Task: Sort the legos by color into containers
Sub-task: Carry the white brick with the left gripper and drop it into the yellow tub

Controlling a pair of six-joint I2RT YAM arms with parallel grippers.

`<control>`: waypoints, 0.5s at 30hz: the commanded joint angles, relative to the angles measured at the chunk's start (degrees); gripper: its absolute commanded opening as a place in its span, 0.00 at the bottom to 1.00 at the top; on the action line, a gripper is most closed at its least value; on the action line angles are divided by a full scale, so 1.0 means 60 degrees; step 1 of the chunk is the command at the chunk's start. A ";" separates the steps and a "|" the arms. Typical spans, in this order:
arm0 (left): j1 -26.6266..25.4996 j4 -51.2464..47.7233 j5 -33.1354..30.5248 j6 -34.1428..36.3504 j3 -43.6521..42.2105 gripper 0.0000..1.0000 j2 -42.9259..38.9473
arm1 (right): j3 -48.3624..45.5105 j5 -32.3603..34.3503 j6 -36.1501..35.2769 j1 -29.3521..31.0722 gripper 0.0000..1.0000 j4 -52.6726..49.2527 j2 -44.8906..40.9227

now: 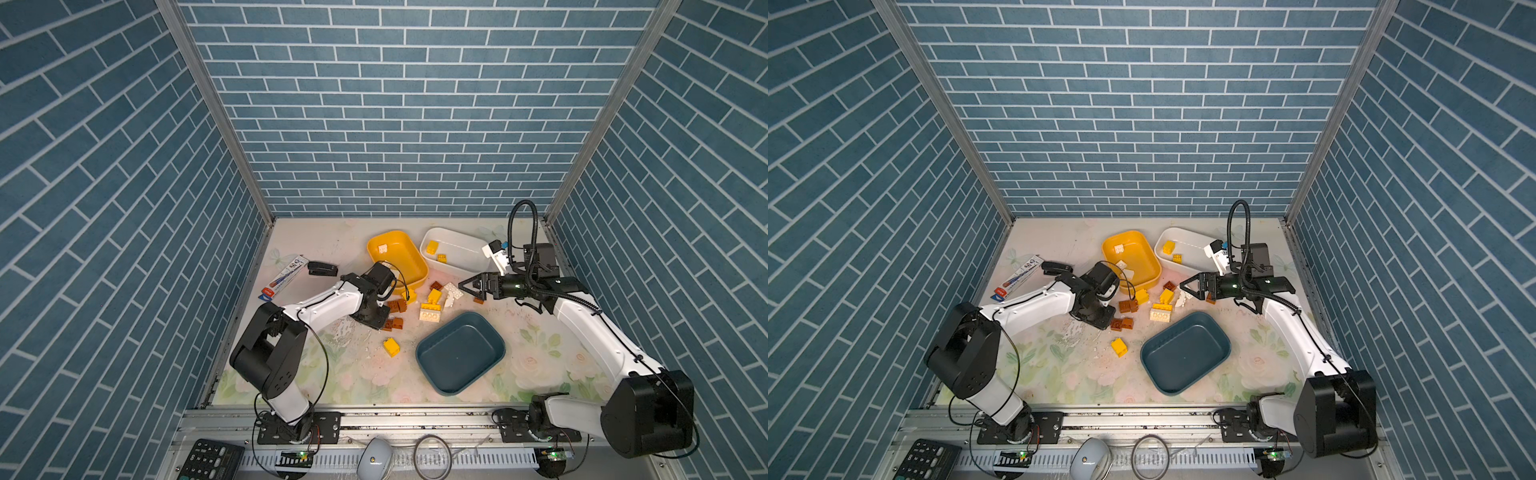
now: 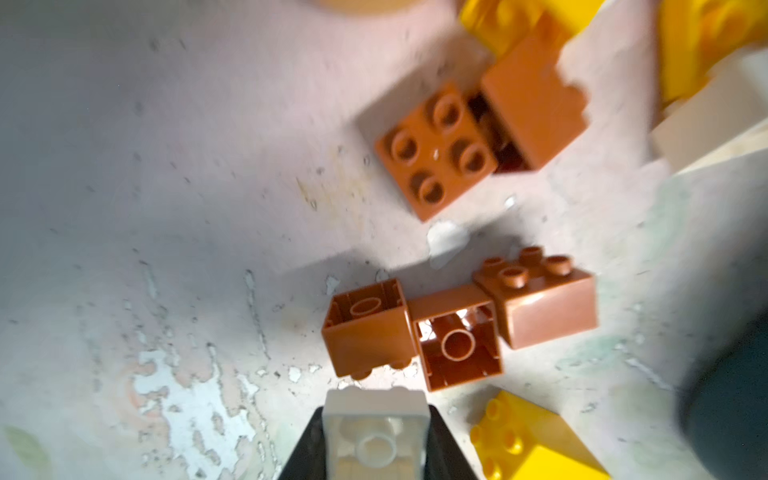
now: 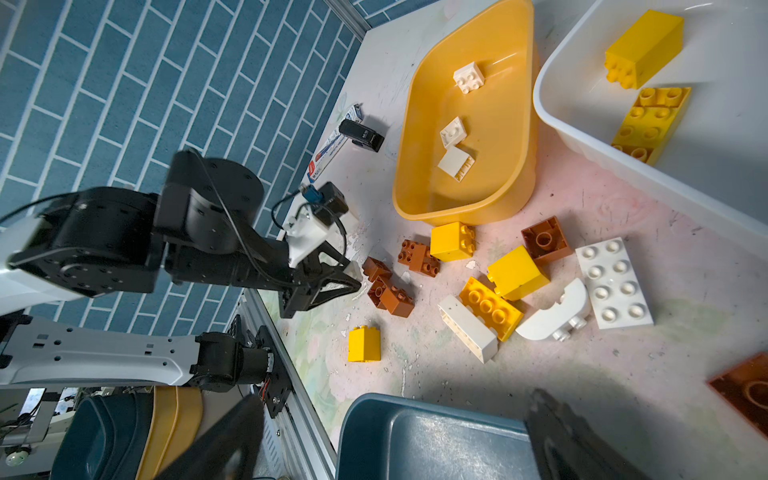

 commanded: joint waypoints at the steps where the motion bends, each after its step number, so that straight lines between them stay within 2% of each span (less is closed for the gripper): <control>1: 0.0381 -0.0741 0.0139 0.0414 0.1193 0.30 -0.0068 | 0.0084 -0.0219 0.0126 -0.0008 0.98 0.0521 -0.0012; 5: 0.0738 -0.0793 0.0280 0.0818 0.2779 0.30 0.0836 | 0.0119 -0.0248 0.0327 -0.0012 0.98 0.0921 0.0114; 11: 0.0983 -0.0647 0.0271 0.1177 0.5462 0.30 0.2925 | 0.0393 -0.0262 0.0539 -0.0009 0.98 0.1322 0.0466; 15: 0.0999 -0.0514 -0.0119 0.1431 0.6738 0.30 0.4113 | 0.0568 -0.0219 0.0585 -0.0010 0.98 0.1436 0.0616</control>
